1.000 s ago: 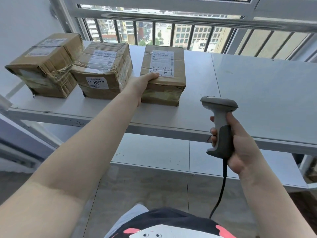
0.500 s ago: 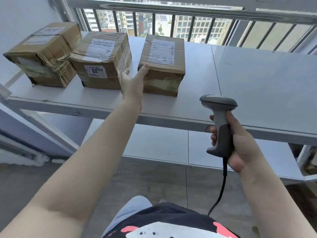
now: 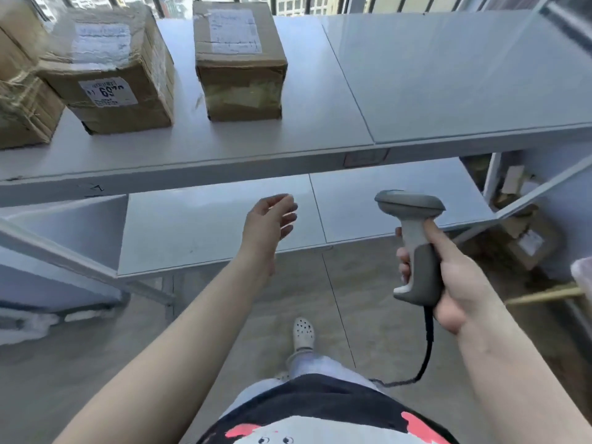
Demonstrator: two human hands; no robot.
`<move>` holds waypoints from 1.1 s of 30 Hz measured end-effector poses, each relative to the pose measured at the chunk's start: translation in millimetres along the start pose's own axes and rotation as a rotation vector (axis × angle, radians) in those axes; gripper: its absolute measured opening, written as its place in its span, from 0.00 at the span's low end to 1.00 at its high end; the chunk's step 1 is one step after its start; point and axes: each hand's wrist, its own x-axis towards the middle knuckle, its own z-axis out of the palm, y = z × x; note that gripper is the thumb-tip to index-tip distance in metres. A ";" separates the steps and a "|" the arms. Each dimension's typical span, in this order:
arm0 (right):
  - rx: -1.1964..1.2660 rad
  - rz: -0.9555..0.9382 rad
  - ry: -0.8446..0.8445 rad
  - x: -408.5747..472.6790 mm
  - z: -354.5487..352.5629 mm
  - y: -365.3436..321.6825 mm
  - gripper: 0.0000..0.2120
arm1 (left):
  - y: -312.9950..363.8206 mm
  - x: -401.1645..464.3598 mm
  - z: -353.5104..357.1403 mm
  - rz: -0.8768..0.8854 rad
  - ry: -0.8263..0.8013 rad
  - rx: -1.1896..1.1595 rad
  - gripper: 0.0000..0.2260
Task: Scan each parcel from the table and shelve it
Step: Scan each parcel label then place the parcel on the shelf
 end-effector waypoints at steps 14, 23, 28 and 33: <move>0.311 0.044 0.368 -113.5 -148.8 87.1 0.21 | -136.5 -55.8 65.4 -0.341 -0.317 0.398 0.03; 0.432 0.010 0.525 -176.8 -288.4 114.5 0.19 | -220.4 -132.2 204.5 -0.355 -0.509 0.543 0.03; 0.508 0.007 0.637 -222.2 -390.9 136.6 0.18 | -294.9 -195.7 278.7 -0.475 -0.603 0.607 0.04; 0.631 -0.023 0.768 -272.2 -473.8 159.2 0.18 | -348.1 -255.9 344.8 -0.519 -0.687 0.686 0.06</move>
